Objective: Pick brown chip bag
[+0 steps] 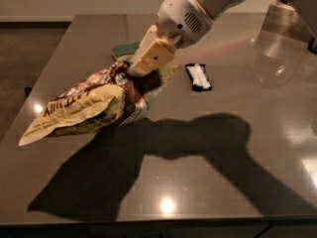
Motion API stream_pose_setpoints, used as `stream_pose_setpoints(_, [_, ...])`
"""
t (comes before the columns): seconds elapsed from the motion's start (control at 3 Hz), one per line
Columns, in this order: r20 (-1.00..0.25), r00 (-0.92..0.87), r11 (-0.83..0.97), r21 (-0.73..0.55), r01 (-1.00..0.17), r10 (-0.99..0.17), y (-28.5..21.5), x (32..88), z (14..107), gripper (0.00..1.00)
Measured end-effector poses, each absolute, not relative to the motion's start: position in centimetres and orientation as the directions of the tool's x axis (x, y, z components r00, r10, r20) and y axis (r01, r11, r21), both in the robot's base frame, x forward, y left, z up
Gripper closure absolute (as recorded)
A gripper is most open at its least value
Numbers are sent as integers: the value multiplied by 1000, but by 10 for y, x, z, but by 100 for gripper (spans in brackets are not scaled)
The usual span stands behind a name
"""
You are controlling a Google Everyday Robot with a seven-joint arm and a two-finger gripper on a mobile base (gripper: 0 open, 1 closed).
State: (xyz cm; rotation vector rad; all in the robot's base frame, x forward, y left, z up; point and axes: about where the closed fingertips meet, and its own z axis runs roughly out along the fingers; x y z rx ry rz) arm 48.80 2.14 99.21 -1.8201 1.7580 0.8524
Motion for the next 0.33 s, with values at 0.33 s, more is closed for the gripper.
stream_pose_setpoints(0.33, [-710,-12,-71,88,-994,-704,21,488,992,100])
